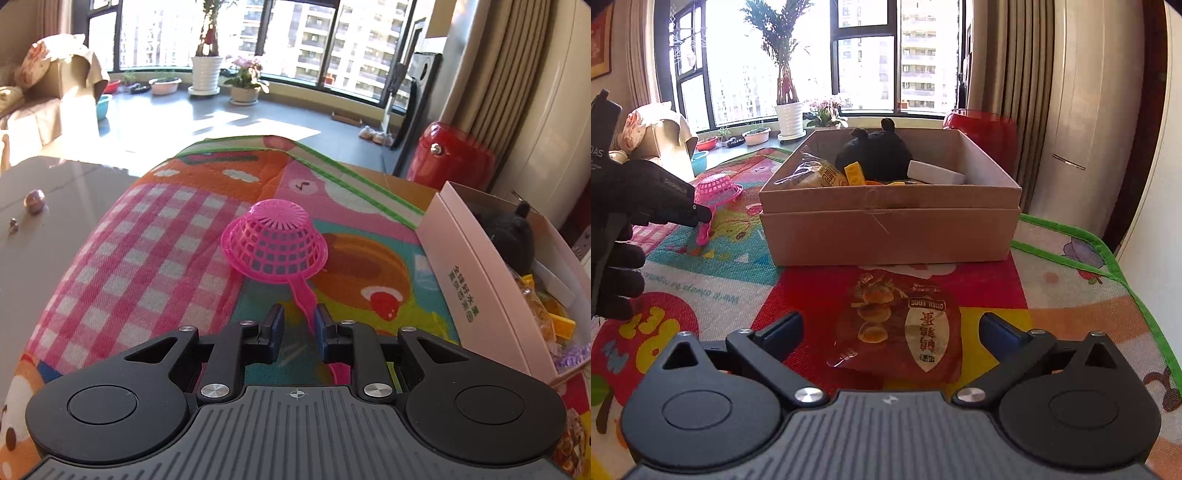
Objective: Organize objects
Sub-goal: 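Grasp the red bagged quail-egg snack with the right tool, then grasp the pink strainer handle with the left tool while the right tool holds the snack bag, then lift the pink strainer with the left tool while the right tool lifts the snack bag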
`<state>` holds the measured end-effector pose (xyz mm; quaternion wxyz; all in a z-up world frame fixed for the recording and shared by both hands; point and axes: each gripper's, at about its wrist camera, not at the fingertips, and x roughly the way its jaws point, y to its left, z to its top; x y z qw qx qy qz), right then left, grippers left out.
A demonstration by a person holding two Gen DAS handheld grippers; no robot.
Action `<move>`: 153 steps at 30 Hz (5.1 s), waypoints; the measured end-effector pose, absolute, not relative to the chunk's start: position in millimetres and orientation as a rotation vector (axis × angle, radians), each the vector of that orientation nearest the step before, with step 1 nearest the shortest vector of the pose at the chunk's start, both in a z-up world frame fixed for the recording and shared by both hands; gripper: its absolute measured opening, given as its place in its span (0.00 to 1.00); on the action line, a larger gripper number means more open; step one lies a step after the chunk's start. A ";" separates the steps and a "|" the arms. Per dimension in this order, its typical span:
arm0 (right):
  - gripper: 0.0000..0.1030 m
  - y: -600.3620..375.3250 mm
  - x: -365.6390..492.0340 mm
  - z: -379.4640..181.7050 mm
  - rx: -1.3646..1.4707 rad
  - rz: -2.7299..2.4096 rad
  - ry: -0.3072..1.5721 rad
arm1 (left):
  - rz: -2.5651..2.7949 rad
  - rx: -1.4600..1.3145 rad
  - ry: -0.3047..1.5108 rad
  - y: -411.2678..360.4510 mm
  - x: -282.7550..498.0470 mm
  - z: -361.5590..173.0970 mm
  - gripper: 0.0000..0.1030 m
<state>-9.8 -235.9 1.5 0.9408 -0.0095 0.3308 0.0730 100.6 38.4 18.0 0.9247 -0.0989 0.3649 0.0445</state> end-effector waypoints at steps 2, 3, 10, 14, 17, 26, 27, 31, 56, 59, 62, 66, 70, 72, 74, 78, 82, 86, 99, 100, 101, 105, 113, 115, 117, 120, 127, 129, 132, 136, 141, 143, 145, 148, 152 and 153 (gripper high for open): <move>1.00 -237.7 -7.7 0.1 -0.004 0.144 0.691 | 0.130 -0.179 0.751 35.0 107.8 18.7 0.22; 1.00 -238.5 -7.8 -0.3 0.003 0.142 0.695 | 0.146 -0.172 0.753 34.0 110.7 18.9 0.23; 1.00 -239.1 -8.7 -0.7 0.015 0.139 0.693 | 0.189 -0.105 0.737 25.1 112.7 19.1 0.26; 1.00 -238.9 -5.7 -2.2 0.017 0.129 0.717 | 0.202 -0.122 0.739 22.9 114.7 20.3 0.24; 1.00 -240.1 -6.8 -1.7 0.023 0.127 0.713 | 0.196 -0.170 0.738 27.8 118.1 19.6 0.24; 1.00 -242.9 -10.7 0.6 0.040 0.133 0.694 | 0.061 -0.124 0.740 20.8 83.7 19.8 0.11; 1.00 -242.9 -10.6 0.4 0.040 0.132 0.694 | 0.032 -0.111 0.742 18.0 74.5 19.7 0.10; 1.00 -243.6 -11.4 1.0 0.044 0.132 0.689 | -0.089 -0.070 0.747 5.0 29.2 19.1 0.10; 1.00 -242.8 -9.4 -0.8 0.048 0.132 0.701 | -0.201 -0.042 0.742 -11.0 -22.6 19.4 0.10; 1.00 -242.9 -9.5 -1.0 0.050 0.133 0.700 | -0.217 -0.091 0.761 -11.4 -16.9 20.9 0.13; 1.00 -242.8 -9.3 -1.0 0.050 0.134 0.699 | -0.234 -0.104 0.769 -16.0 -13.2 21.4 0.13; 1.00 -242.6 -10.1 -0.6 0.052 0.135 0.697 | -0.230 -0.069 0.767 -26.3 -11.3 19.4 0.14; 1.00 -242.5 -9.9 -0.7 0.051 0.136 0.700 | -0.222 -0.088 0.773 -26.3 -8.9 20.3 0.14; 1.00 -242.5 -9.7 -0.8 0.051 0.137 0.701 | -0.219 -0.130 0.780 -23.4 -6.2 20.3 0.14; 1.00 -242.4 -9.6 -0.8 0.051 0.137 0.702 | -0.216 -0.156 0.788 -23.0 -2.9 19.1 0.14; 1.00 -242.0 -8.3 -1.8 0.050 0.139 0.711 | -0.192 -0.164 0.785 -26.3 2.0 18.7 0.14; 1.00 -241.9 -9.2 -2.0 0.050 0.139 0.714 | -0.168 -0.286 0.798 -19.2 9.9 16.7 0.14; 1.00 -241.8 -9.3 -2.0 0.050 0.140 0.714 | -0.157 -0.407 0.821 -12.6 18.5 15.0 0.14; 1.00 -242.5 -10.1 -1.7 0.053 0.147 0.709 | -0.150 -0.455 0.831 -35.7 38.7 14.9 0.18; 1.00 -242.6 -10.1 -1.5 0.053 0.149 0.708 | -0.153 -0.434 0.827 -40.4 39.2 15.4 0.19; 1.00 -242.5 -10.3 -1.4 0.053 0.149 0.708 | -0.153 -0.407 0.824 -44.8 39.5 16.1 0.20; 1.00 -243.1 -10.5 -0.8 0.055 0.152 0.704 | -0.154 -0.259 0.803 -62.4 39.5 19.5 0.29; 1.00 -246.7 -11.6 -0.1 0.076 0.155 0.694 | -0.168 -0.007 0.737 -78.1 26.2 16.9 0.31; 1.00 -246.9 -11.3 0.1 0.078 0.156 0.693 | -0.163 0.026 0.732 -71.6 21.0 17.2 0.28; 1.00 -246.7 -10.7 0.1 0.077 0.156 0.695 | -0.157 0.066 0.729 -62.5 14.1 17.7 0.28; 1.00 -246.7 -10.0 -0.3 0.075 0.156 0.697 | -0.144 0.140 0.730 -46.9 3.1 19.2 0.28; 1.00 -245.0 -8.1 -1.7 0.066 0.153 0.712 | -0.129 0.085 0.777 -22.4 10.1 22.4 0.31; 1.00 -245.3 -8.3 -1.8 0.068 0.153 0.712 | -0.104 0.046 0.772 -24.0 18.2 21.0 0.29; 1.00 -245.6 -7.4 -2.2 0.069 0.154 0.716 | -0.073 -0.009 0.759 -27.7 30.3 18.6 0.30; 1.00 -246.1 -8.1 -2.1 0.072 0.158 0.714 | -0.046 -0.025 0.741 -31.2 36.9 16.8 0.31; 1.00 -246.5 -8.0 -2.1 0.073 0.158 0.715 | -0.052 -0.008 0.715 -28.7 31.5 14.7 0.24; 1.00 -246.7 -7.8 -2.0 0.074 0.160 0.718 | -0.062 -0.025 0.714 -26.2 26.2 14.5 0.21; 1.00 -248.0 -6.0 -2.2 0.078 0.165 0.729 | -0.119 -0.032 0.721 -25.7 15.5 15.2 0.19; 1.00 -253.7 -5.0 -2.1 0.100 0.191 0.738 | -0.203 0.031 0.713 -31.3 -11.9 15.0 0.17; 1.00 -254.4 -7.7 -1.8 0.069 0.230 0.757 | -0.280 0.093 0.691 -34.4 -48.4 12.6 0.17; 1.00 -252.6 -9.9 -2.0 0.050 0.238 0.761 | -0.297 0.094 0.689 -33.2 -54.7 12.4 0.17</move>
